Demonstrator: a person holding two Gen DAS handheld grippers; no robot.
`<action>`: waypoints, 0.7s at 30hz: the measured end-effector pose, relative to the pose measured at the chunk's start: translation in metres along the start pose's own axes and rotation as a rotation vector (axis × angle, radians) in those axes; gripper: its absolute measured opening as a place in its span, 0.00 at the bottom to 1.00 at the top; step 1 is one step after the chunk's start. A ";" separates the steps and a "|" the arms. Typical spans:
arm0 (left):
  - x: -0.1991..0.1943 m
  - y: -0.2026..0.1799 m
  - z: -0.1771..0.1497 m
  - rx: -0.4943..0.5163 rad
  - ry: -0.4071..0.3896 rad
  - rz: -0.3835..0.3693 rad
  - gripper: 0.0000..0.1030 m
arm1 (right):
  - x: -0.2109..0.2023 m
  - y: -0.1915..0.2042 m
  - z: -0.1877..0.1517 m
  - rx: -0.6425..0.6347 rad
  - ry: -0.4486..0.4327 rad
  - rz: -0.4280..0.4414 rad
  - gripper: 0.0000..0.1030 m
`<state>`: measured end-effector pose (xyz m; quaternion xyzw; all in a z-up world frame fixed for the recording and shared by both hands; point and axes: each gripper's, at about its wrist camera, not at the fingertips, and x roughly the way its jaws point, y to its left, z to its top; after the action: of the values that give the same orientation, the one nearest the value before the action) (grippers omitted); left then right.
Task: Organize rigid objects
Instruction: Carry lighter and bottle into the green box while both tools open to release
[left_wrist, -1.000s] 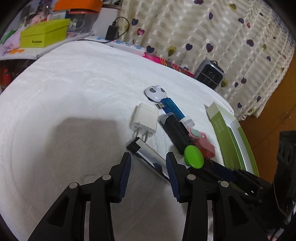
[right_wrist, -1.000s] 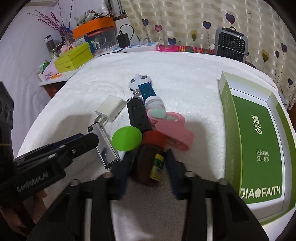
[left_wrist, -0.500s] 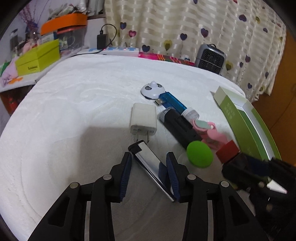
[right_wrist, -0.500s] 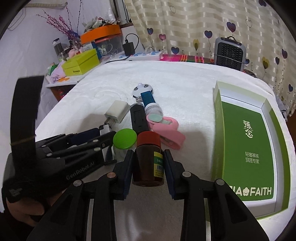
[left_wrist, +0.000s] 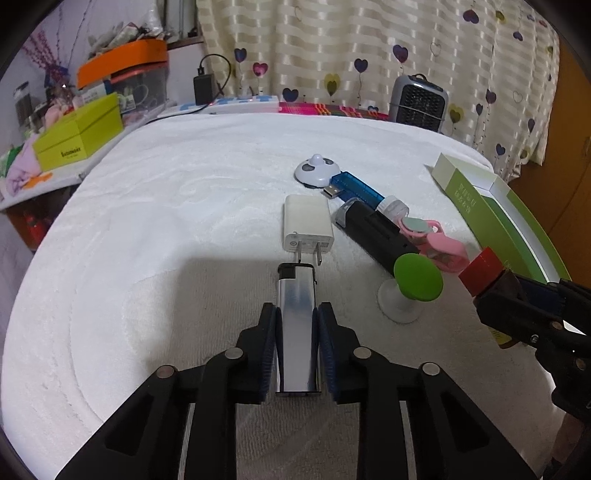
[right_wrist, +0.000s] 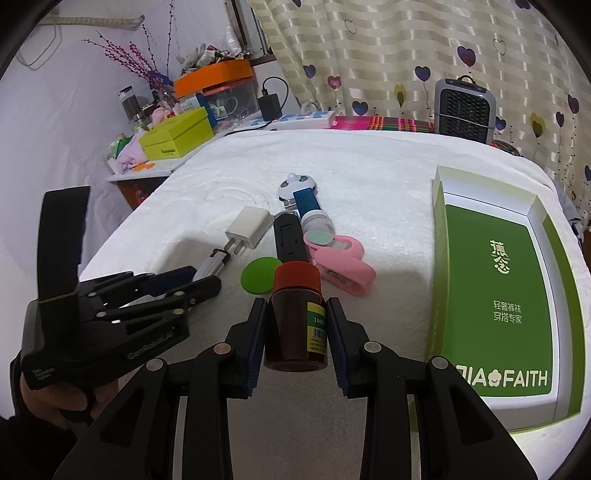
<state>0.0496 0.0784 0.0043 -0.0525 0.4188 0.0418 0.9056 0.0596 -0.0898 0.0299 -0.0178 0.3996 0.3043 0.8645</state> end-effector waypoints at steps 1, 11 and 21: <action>-0.001 0.000 0.000 -0.003 -0.003 -0.003 0.21 | -0.001 0.000 0.000 0.000 -0.002 0.000 0.32; -0.021 -0.006 0.003 -0.005 -0.061 -0.021 0.21 | -0.015 -0.008 -0.003 0.018 -0.044 0.023 0.32; -0.040 -0.049 0.015 0.050 -0.114 -0.094 0.21 | -0.037 -0.032 -0.006 0.071 -0.102 0.005 0.32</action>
<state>0.0408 0.0309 0.0475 -0.0469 0.3643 -0.0084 0.9301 0.0549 -0.1366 0.0449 0.0293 0.3653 0.2927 0.8832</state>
